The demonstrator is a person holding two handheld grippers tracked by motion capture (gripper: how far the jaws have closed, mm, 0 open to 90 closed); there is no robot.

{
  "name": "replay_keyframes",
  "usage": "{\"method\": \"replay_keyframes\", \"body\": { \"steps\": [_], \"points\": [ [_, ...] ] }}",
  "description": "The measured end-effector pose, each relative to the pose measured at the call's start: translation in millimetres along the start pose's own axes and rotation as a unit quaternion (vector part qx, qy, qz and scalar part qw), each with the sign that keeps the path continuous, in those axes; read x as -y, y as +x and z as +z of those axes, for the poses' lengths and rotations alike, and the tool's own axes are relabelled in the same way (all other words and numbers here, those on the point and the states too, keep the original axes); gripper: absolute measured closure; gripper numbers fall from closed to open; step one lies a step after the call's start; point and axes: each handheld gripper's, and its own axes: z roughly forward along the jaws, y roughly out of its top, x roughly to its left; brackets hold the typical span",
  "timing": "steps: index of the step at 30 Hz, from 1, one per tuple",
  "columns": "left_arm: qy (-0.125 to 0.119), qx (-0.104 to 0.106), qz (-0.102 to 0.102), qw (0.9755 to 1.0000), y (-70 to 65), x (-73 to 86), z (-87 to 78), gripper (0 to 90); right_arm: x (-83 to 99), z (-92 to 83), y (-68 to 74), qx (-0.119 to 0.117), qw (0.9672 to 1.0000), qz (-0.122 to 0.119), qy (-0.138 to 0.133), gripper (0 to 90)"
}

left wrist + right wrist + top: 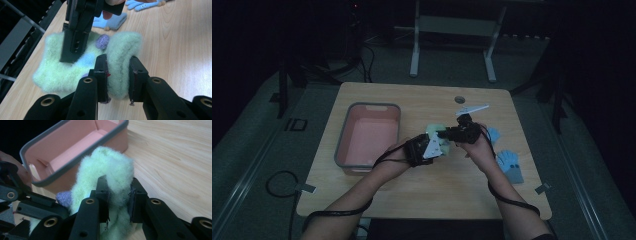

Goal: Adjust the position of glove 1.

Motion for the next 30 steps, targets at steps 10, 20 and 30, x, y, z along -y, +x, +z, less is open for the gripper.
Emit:
{"method": "replay_keyframes", "body": {
  "steps": [10, 20, 30],
  "points": [
    [0.011, -0.008, 0.012, 0.9998, 9.4, 15.4, -21.6, 73.3, -24.2, 22.5, 22.8, -0.014, 0.9995, -0.027, 0.005, 74.0],
    [0.024, -0.029, 0.013, 0.9992, 19.2, 37.2, -40.8, 73.2, -43.9, 47.7, 38.4, -0.027, 0.9992, -0.028, 0.004, 74.1],
    [0.04, -0.037, -0.011, 0.9985, 30.5, 69.8, -61.3, 73.1, -64.7, 80.4, 62.0, -0.039, 0.9981, -0.046, 0.012, 74.1]
  ]
}}
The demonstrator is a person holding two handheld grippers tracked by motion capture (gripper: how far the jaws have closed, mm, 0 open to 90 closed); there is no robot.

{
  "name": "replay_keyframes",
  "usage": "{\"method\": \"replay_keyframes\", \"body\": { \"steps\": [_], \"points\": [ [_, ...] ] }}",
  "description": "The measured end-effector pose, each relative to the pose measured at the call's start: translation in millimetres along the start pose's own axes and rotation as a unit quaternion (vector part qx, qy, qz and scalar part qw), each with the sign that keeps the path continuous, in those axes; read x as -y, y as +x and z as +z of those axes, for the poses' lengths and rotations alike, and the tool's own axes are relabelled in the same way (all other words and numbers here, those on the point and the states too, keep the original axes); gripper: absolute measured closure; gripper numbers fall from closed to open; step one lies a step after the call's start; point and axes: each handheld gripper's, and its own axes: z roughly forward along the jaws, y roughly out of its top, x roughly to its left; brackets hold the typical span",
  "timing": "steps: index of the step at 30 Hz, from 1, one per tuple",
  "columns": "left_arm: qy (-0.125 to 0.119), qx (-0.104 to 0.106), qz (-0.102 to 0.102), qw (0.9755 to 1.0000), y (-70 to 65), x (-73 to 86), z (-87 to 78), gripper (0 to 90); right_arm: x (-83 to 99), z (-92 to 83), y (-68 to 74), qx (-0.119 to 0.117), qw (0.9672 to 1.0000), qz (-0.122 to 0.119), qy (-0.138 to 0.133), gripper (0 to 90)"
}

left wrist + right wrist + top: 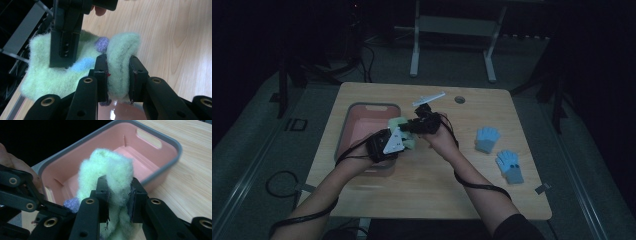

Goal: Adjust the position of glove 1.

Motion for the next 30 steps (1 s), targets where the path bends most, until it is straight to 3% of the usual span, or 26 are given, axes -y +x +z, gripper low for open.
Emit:
{"method": "replay_keyframes", "body": {
  "steps": [12, 16, 22, 30],
  "points": [
    [0.033, 0.006, -0.014, 0.9993, 16.5, 47.0, -13.6, 73.1, -17.4, 48.4, 17.5, -0.023, 0.9996, 0.011, 0.006, 74.1],
    [0.042, 0.004, -0.005, 0.9991, 19.3, 63.8, -15.0, 73.1, -20.5, 65.8, 22.0, -0.028, 0.9995, 0.013, 0.012, 74.2],
    [0.054, 0.034, 0.006, 0.998, 30.9, 83.0, -5.5, 73.1, -18.7, 82.6, 15.8, -0.025, 0.999, 0.029, 0.026, 74.2],
    [0.087, 0.071, -0.005, 0.9937, 39.1, 86.3, 13.4, 72.9, -13.5, 98.3, 5.2, -0.017, 0.9973, 0.046, 0.055, 73.6]
  ]
}}
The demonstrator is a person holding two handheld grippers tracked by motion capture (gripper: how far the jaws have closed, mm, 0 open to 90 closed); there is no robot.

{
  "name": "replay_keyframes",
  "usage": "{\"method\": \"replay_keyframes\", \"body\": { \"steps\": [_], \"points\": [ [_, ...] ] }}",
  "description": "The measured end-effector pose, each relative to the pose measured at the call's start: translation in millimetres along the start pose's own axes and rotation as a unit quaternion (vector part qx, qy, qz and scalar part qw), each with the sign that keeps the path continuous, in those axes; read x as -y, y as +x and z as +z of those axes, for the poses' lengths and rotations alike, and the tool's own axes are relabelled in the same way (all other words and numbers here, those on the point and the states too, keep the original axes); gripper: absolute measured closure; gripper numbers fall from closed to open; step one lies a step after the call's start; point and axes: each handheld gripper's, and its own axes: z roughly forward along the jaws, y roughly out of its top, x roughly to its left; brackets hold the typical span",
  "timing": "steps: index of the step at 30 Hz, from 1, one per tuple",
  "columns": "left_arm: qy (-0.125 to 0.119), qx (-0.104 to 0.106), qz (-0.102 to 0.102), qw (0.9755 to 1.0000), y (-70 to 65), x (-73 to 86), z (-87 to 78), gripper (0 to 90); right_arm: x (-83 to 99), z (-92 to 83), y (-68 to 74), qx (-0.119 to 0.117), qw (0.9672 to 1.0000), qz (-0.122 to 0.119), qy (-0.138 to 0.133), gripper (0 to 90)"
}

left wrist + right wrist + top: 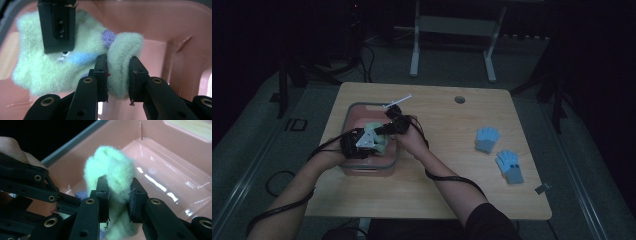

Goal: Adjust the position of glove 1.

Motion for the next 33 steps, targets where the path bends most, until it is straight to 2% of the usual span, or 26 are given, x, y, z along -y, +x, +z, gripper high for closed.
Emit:
{"method": "replay_keyframes", "body": {
  "steps": [2, 4, 7, 10, 13, 16, 18, 21, 23, 25, 29, 33],
  "points": [
    [0.01, 0.009, -0.007, 0.9999, 2.7, -2.5, 3.1, 72.7, 0.3, 2.5, -1.1, 0.004, 1.0, 0.0, 0.007, 71.5],
    [0.026, 0.013, 0.002, 0.9996, 5.5, -4.0, 7.0, 72.5, 0.6, 3.9, -3.0, 0.007, 0.9999, 0.006, 0.014, 68.6],
    [0.044, 0.023, 0.001, 0.9988, 12.1, -3.4, 14.0, 71.4, 1.3, 2.5, -4.9, 0.017, 0.9997, 0.009, 0.018, 65.8],
    [0.069, 0.037, -0.004, 0.9969, 17.0, -5.3, 19.1, 68.7, 3.1, -1.9, -6.0, 0.014, 0.9998, 0.007, 0.011, 63.3],
    [0.078, 0.039, -0.017, 0.9961, 19.2, -7.3, 20.8, 61.2, 5.4, -8.8, -5.6, 0.007, 1.0, 0.006, 0.003, 62.1],
    [0.074, 0.043, -0.034, 0.9958, 18.9, -8.2, 19.0, 49.2, 8.0, -16.4, -4.6, -0.004, 1.0, 0.006, -0.007, 60.8],
    [0.069, 0.041, -0.039, 0.9961, 18.1, -8.1, 15.7, 43.4, 10.7, -23.0, -3.6, -0.003, 0.9999, 0.001, -0.013, 60.7],
    [0.049, 0.032, -0.068, 0.9959, 19.1, -8.4, 7.0, 33.3, 15.2, -34.5, -2.5, -0.003, 0.9997, -0.006, -0.022, 60.0],
    [0.035, 0.031, -0.083, 0.9954, 17.5, -9.7, 1.2, 19.5, 18.2, -43.4, -0.8, -0.005, 0.9996, -0.011, -0.027, 59.2],
    [0.025, 0.023, -0.096, 0.9948, 15.8, -11.8, -2.4, 17.0, 20.8, -52.8, 1.1, -0.006, 0.9992, -0.019, -0.035, 57.3],
    [0.014, 0.023, -0.118, 0.9927, 12.9, -17.3, -3.5, 10.3, 25.4, -68.5, 4.6, -0.006, 0.9983, -0.038, -0.043, 50.8],
    [0.008, 0.016, -0.126, 0.9918, 7.3, -25.0, -3.2, 7.6, 33.8, -80.7, 4.8, 0.001, 0.9977, -0.05, -0.044, 43.7]
  ]
}}
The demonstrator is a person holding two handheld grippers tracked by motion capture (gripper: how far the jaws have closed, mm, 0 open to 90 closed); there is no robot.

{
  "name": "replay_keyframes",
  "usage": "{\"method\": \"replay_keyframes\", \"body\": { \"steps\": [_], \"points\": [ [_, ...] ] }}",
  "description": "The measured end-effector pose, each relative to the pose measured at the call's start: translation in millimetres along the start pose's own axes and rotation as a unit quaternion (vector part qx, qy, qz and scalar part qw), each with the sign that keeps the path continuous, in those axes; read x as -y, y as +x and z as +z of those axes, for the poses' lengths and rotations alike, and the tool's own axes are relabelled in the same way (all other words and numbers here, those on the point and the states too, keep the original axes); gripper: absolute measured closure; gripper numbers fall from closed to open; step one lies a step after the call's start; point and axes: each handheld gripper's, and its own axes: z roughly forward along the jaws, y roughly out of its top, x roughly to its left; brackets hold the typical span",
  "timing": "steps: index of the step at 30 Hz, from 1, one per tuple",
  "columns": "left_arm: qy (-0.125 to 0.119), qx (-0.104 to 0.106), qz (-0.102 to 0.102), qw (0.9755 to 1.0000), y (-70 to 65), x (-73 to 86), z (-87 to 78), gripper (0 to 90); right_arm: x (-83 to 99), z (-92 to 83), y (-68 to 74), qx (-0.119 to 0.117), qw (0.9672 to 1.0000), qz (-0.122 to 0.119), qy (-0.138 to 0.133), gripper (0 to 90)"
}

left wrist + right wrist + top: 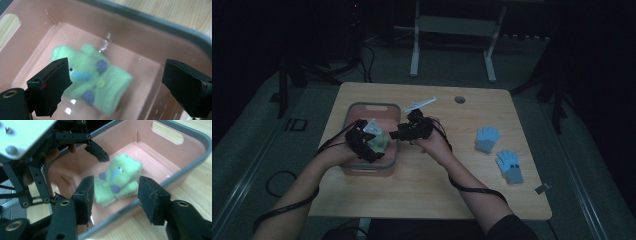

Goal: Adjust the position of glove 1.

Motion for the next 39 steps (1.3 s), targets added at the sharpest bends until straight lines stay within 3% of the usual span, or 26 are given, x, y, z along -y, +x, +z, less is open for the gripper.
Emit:
{"method": "replay_keyframes", "body": {
  "steps": [7, 9, 16, 21, 24, 29, 33, 37, 39],
  "points": [
    [-0.03, -0.001, -0.01, 0.9995, -10.7, -12.6, -4.3, 6.3, 15.3, -22.6, -9.7, 0.013, 0.9999, 0.004, -0.01, 32.6],
    [-0.04, 0.006, -0.017, 0.999, -12.8, -16.9, -6.1, 4.4, 19.5, -28.4, -13.3, 0.004, 0.9999, -0.001, -0.011, 27.8],
    [-0.052, 0.018, -0.019, 0.9983, -28.3, -33.7, -4.7, 2.4, 36.7, -49.3, -23.7, 0.018, 0.9995, 0.003, -0.027, 19.3],
    [-0.063, 0.024, -0.024, 0.9974, -37.9, -44.7, 0.3, 2.3, 48.2, -62.2, -30.4, 0.03, 0.9993, -0.001, -0.024, 17.4],
    [-0.061, 0.017, -0.028, 0.9976, -43.9, -50.6, 5.0, 2.3, 54.3, -70.0, -33.7, 0.043, 0.9987, 0.003, -0.027, 17.6],
    [-0.083, 0.013, -0.037, 0.9958, -52.3, -57.0, 11.0, 2.4, 65.1, -80.7, -38.9, 0.063, 0.9976, -0.004, -0.029, 16.5],
    [-0.089, 0.015, -0.032, 0.9954, -60.2, -61.5, 15.4, 2.4, 76.4, -88.9, -44.6, 0.071, 0.9971, -0.01, -0.027, 15.0],
    [-0.104, 0.016, -0.012, 0.9944, -71.3, -65.3, 20.0, 2.4, 87.5, -96.8, -50.1, 0.075, 0.997, -0.008, -0.015, 13.9],
    [-0.105, 0.015, -0.007, 0.9944, -76.5, -67.6, 23.9, 2.4, 92.7, -99.9, -50.2, 0.099, 0.9951, -0.005, -0.009, 13.3]
  ]
}}
